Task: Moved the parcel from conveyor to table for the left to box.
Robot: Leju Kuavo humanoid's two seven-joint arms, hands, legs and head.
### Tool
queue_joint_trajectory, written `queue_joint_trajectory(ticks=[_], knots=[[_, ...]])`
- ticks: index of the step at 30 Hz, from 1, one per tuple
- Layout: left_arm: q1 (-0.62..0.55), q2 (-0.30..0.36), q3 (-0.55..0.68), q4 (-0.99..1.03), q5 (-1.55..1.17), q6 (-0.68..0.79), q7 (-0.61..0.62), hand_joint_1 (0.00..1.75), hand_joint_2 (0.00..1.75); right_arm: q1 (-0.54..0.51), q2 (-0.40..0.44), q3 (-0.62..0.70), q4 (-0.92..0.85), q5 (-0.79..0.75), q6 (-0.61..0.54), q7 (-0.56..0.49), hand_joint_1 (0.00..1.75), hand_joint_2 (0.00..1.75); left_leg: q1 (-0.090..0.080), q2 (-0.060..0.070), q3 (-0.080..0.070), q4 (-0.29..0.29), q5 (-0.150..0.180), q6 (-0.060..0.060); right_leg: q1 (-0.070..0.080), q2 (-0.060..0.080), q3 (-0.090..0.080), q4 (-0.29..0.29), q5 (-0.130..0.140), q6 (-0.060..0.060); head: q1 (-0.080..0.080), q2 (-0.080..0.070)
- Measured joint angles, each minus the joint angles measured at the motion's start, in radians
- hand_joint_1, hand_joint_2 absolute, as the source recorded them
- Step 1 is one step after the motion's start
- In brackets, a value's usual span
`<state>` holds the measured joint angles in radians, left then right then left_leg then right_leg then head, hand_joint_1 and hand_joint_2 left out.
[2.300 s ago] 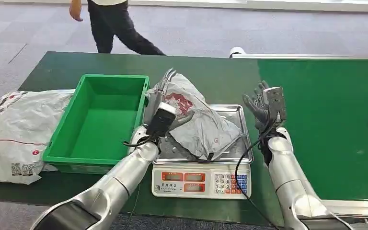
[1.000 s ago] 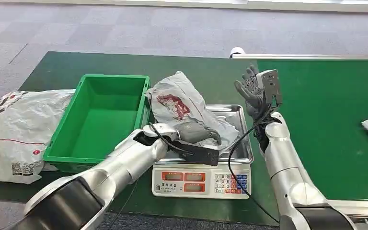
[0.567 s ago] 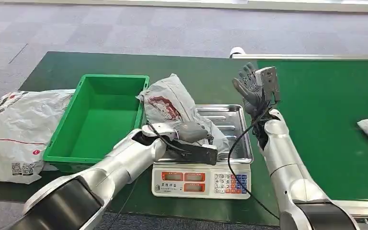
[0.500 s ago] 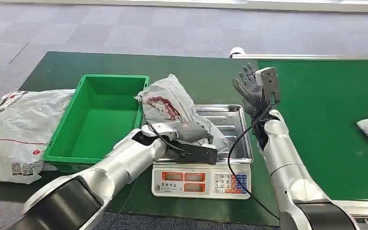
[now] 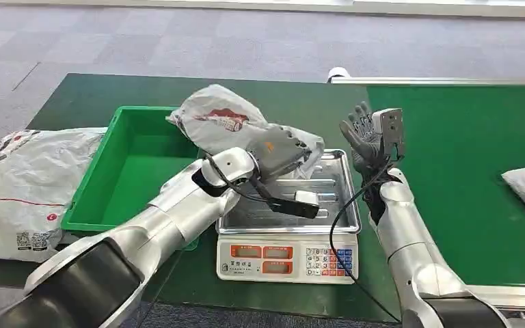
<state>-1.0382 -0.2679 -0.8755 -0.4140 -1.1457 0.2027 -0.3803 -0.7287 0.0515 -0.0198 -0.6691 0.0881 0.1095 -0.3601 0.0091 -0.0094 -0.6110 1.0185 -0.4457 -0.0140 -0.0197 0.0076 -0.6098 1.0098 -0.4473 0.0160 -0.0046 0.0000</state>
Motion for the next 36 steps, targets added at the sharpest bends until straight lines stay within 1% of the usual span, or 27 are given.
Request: queue_joint_trajectory(ticks=[5,8,13,18,23,26,27,29,32,34,36], knots=[[-0.026,0.041,-0.021,-0.062,-0.109,0.109,0.115,1.75,1.75,-0.002,-0.01,0.012,0.01,-0.016,-0.024,-0.005,0.0,1.75,0.0,0.0,0.0,0.0,0.0,0.0,0.001,0.0,0.0,0.0,0.0,0.0,0.0,0.0],[-0.028,0.061,-0.024,-0.076,-0.148,0.16,0.144,1.75,1.75,0.002,-0.02,0.012,0.011,-0.026,-0.032,-0.008,0.0,1.75,0.0,0.0,0.0,0.0,0.0,0.0,0.001,0.0,0.0,0.0,0.0,0.0,0.0,0.0],[-0.028,0.084,-0.024,-0.078,-0.167,0.17,0.161,1.75,1.75,0.013,-0.035,0.012,0.011,-0.036,-0.037,-0.013,0.0,1.75,0.0,0.0,0.0,0.0,0.0,0.0,0.0,0.0,0.0,0.0,0.0,0.0,0.0,0.0],[-0.028,0.092,-0.024,-0.078,-0.169,0.17,0.162,1.75,1.75,0.016,-0.039,0.012,0.011,-0.036,-0.038,-0.014,0.0,1.75,0.0,0.0,0.0,0.0,0.0,0.0,0.0,0.0,0.0,0.0,0.0,0.0,0.0,0.0],[-0.026,0.11,-0.024,-0.073,-0.235,0.176,0.204,1.75,1.75,0.023,-0.044,0.012,0.011,-0.042,-0.049,-0.018,0.0,1.75,0.0,0.0,0.0,0.0,0.0,0.0,0.0,0.0,0.0,0.0,0.0,0.0,0.0,0.0],[-0.024,0.142,-0.022,-0.055,-0.245,0.152,0.207,1.75,1.75,0.039,-0.048,0.012,0.008,-0.047,-0.051,-0.022,0.0,1.75,0.0,0.001,0.0,0.0,0.0,0.0,0.001,0.001,0.0,0.0,0.0,0.0,0.0,0.0],[-0.022,0.155,-0.013,-0.046,-0.22,0.126,0.191,1.75,1.75,0.048,-0.048,0.012,0.003,-0.045,-0.051,-0.021,0.0,1.75,0.0,0.001,0.0,0.0,0.0,-0.001,0.002,0.001,0.0,0.0,0.0,0.0,0.0,0.0],[-0.009,0.181,0.032,-0.029,-0.131,0.069,0.153,1.75,1.75,0.062,-0.05,0.012,-0.018,-0.036,-0.05,-0.013,0.0,1.75,0.0,0.002,0.0,-0.001,0.001,-0.001,0.002,0.001,0.0,0.0,0.0,0.0,0.0,0.0],[0.002,0.219,0.116,-0.003,-0.011,-0.004,0.129,1.75,1.75,0.076,-0.056,0.011,-0.044,-0.024,-0.05,0.004,0.0,1.75,0.0,0.002,0.0,-0.001,0.001,-0.001,0.002,0.002,-0.001,0.0,0.0,-0.001,0.0,0.0],[0.007,0.242,0.179,0.012,0.039,-0.04,0.143,1.75,1.75,0.083,-0.061,0.009,-0.056,-0.016,-0.05,0.009,0.0,1.75,0.0,0.002,0.0,-0.001,0.001,-0.001,0.002,0.002,-0.001,0.0,0.0,-0.001,0.0,0.0],[0.008,0.255,0.239,0.029,0.076,-0.092,0.184,1.75,1.75,0.08,-0.073,0.009,-0.053,-0.016,-0.049,0.006,0.0,1.75,0.0,0.001,0.0,-0.001,0.001,-0.001,0.002,0.001,-0.001,0.0,0.0,-0.001,0.0,0.0]])
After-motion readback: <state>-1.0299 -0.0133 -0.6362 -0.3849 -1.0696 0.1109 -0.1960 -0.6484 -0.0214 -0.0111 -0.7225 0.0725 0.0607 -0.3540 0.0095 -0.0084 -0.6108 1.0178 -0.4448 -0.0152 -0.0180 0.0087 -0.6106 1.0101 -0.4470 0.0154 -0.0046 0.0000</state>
